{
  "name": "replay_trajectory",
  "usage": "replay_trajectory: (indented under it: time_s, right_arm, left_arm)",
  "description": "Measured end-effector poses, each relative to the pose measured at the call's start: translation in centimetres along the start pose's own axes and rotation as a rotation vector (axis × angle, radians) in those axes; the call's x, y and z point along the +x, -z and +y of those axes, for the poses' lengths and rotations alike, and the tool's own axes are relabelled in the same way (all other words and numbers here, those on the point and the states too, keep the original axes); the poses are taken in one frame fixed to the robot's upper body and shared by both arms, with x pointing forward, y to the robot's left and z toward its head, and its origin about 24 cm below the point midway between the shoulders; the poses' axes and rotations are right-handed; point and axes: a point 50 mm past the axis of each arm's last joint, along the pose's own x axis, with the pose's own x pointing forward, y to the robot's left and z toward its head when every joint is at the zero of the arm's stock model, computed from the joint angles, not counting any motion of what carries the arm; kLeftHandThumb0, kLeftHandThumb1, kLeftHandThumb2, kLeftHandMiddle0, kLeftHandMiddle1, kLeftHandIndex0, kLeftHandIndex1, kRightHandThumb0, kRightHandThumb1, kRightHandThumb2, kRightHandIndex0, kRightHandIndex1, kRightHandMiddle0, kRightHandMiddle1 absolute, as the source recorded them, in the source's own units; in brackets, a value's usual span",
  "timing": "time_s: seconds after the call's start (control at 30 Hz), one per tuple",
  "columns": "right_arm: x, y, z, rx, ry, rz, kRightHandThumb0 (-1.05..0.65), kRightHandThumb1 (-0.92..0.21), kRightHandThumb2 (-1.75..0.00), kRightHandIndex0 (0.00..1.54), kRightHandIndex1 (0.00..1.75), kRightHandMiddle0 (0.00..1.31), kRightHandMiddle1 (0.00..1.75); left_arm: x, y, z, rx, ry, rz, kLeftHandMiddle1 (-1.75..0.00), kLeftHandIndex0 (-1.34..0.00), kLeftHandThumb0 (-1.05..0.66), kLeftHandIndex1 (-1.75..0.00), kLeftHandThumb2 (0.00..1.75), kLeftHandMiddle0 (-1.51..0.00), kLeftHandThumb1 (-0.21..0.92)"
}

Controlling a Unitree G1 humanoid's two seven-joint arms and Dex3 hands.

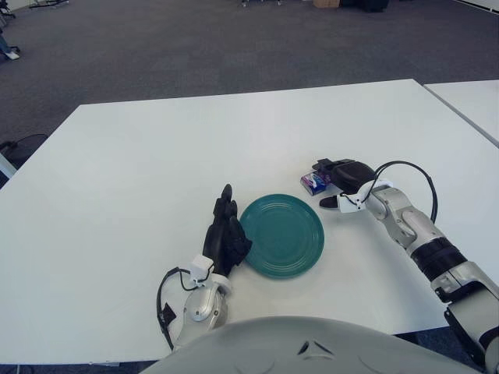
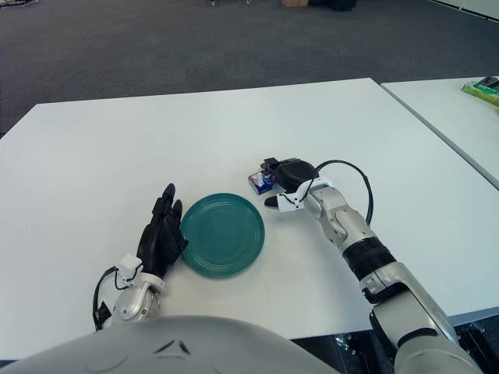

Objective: Put the gum into the plate.

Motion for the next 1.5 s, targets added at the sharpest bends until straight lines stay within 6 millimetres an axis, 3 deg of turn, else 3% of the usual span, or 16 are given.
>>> replay_trajectory:
  time_s: [0.27,0.8,1.03,1.2,1.27,1.3,1.37,1.4,1.5]
  right_arm:
    - [0.2,0.5,-0.2,-0.044,-0.017,-0.025,-0.79,-0.92,-0.88,0.34,0.0,0.0,0.59]
    - [0.7,1.0,0.3,-0.097,-0.013,-0.055,-0.78,-0.92,-0.9,0.42,0.03,0.0,0.64]
    - [1.3,1.1,0.4,-0.168,0.0,-0.067,-0.76,-0.92,-0.91,0.56,0.04,0.02,0.87]
    - [2.5,0.9,0.3,-0.272,0.015,-0.097,-0.74,-0.92,-0.9,0.69,0.1,0.12,1.05]
    - [3.2,0.8,0.0,-0.329,0.025,-0.118,-0.72,-0.92,-0.88,0.66,0.38,0.18,1.16]
    - [3.4,0.8,-0.2,-0.349,0.03,-0.124,-0.71,-0.92,-0.87,0.64,0.45,0.19,1.18]
    - [4.0,0.8,-0.7,-0.393,0.042,-0.134,-0.68,-0.92,-0.84,0.6,0.92,0.27,1.29]
    - [4.2,0.8,-0.8,-0.412,0.048,-0.138,-0.67,-0.92,-0.84,0.58,1.08,0.29,1.32]
    - [4.9,0.5,-1.4,-0.458,0.075,-0.154,-0.65,-0.92,-0.81,0.58,1.33,0.34,1.4]
  left_arm:
    - [0.1,0.0,0.0,0.001,0.0,0.0,0.0,0.0,-1.03,-0.19,1.01,-0.06,0.92]
    - [0.2,0.1,-0.2,0.006,-0.004,0.002,0.0,0.0,-1.03,-0.21,0.99,-0.07,0.92]
    - [0.2,0.0,-0.2,0.001,-0.008,0.008,-0.01,0.0,-1.01,-0.26,0.97,-0.08,0.92]
    - [0.2,-0.1,-0.1,-0.006,-0.015,0.014,-0.01,0.0,-1.01,-0.29,0.96,-0.09,0.92]
    - [0.2,-0.1,-0.1,-0.006,-0.015,0.017,0.0,0.0,-1.01,-0.31,0.96,-0.09,0.92]
    - [0.3,-0.1,-0.1,-0.006,-0.015,0.017,0.0,0.0,-1.01,-0.31,0.96,-0.09,0.92]
    - [0.2,-0.1,-0.1,-0.008,-0.016,0.017,0.0,0.0,-1.01,-0.33,0.95,-0.09,0.92]
    - [0.2,-0.2,-0.1,-0.01,-0.017,0.016,0.0,0.0,-1.01,-0.33,0.95,-0.09,0.92]
    - [0.2,-0.2,-0.1,-0.016,-0.018,0.008,0.0,0.0,-1.01,-0.34,0.95,-0.09,0.92]
